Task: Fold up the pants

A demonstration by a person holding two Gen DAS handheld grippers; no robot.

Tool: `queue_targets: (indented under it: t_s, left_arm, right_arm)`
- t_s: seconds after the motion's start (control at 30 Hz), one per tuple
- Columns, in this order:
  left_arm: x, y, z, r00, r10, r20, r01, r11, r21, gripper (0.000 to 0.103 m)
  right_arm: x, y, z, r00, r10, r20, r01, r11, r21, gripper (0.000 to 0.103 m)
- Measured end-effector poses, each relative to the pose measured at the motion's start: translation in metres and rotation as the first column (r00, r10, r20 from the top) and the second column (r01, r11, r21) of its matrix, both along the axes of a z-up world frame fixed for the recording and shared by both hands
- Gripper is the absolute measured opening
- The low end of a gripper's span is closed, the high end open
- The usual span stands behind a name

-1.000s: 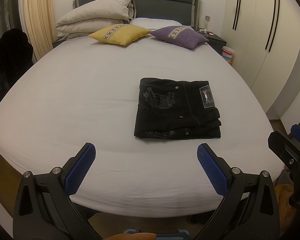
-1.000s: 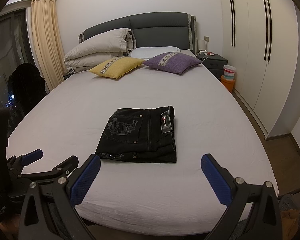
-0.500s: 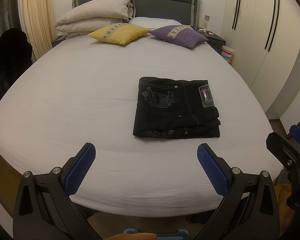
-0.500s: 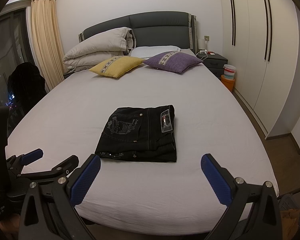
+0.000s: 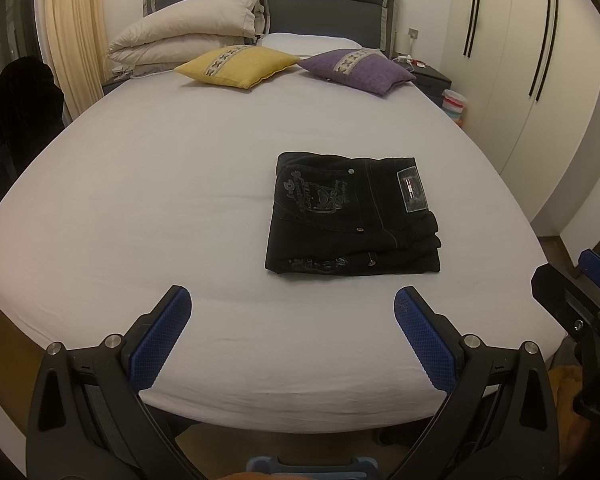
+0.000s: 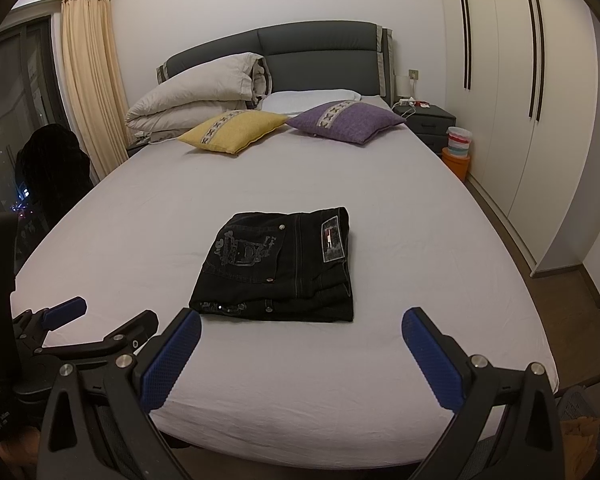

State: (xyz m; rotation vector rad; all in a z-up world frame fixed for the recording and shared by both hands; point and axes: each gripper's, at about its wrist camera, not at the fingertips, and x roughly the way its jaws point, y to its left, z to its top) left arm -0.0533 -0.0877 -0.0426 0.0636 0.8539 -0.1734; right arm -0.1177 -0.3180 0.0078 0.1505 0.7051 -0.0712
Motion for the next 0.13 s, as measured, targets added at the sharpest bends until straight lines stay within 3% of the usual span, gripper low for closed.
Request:
queue_targets:
  t_s: [0.13]
  left_arm:
    - [-0.0028, -0.0002, 0.0014, 1.000, -0.004, 0.018, 0.004, 1.000, 0.004, 0.103]
  right_arm:
    - [-0.0045, -0.0014, -0.0025, 1.000, -0.001, -0.002, 0.001, 1.000, 0.003, 0.103]
